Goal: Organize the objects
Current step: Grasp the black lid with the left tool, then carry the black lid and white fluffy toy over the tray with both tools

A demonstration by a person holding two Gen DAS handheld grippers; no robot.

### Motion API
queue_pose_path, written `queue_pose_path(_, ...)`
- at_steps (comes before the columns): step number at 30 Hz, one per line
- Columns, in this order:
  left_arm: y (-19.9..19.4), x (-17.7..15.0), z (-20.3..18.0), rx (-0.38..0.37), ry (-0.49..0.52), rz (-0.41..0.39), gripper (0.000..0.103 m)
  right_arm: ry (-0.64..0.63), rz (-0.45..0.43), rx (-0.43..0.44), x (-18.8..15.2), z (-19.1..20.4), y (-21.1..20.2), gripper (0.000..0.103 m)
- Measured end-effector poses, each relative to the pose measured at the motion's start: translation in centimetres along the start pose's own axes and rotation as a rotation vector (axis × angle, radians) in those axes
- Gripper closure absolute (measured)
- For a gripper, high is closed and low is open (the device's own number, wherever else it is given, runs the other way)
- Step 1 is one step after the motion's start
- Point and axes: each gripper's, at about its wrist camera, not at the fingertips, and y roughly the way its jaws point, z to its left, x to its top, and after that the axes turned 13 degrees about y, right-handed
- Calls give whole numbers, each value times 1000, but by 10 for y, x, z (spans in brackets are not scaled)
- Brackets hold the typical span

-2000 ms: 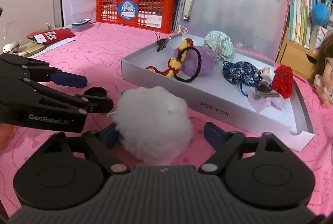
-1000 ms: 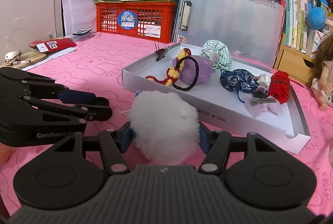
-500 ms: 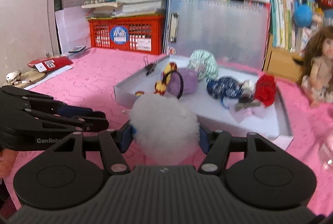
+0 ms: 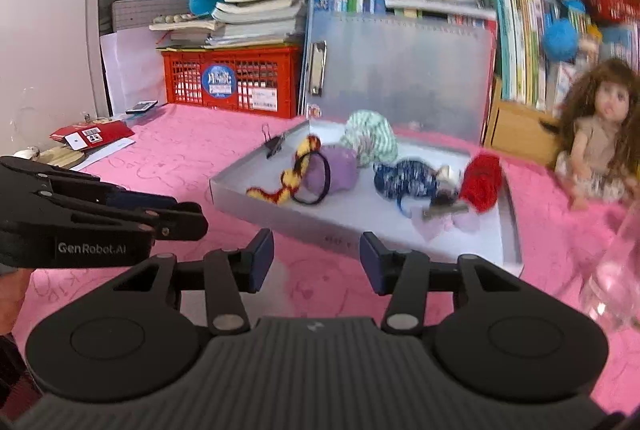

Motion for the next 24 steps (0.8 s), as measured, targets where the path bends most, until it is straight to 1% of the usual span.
queue_pose_path(6, 4, -9, 2, 1, -6, 16, 73, 64, 53, 36, -19, -9, 2, 49)
queue_pose_path(8, 4, -10, 1, 4, -5, 19, 73, 75, 41, 51, -23, -11, -1, 35)
queue_pose_path(9, 4, -11, 1, 4, -5, 21, 73, 77, 37, 60, -24, -12, -2, 34)
queue_pose_path(11, 5, -13, 1, 6, -5, 24, 73, 78, 28, 77, -25, -12, -4, 24)
queue_pose_path(12, 5, -14, 1, 6, -5, 25, 73, 74, 26, 88, -26, -12, -5, 22)
queue_pose_path(14, 5, -15, 1, 8, -7, 28, 73, 61, 29, 110, -28, -10, -5, 16)
queue_pose_path(19, 6, -16, 3, 14, -13, 32, 73, -8, 46, 135, -36, 1, -4, 11)
queue_pose_path(24, 5, -16, 4, 15, -15, 32, 73, -114, 50, 98, -45, 18, 0, 10)
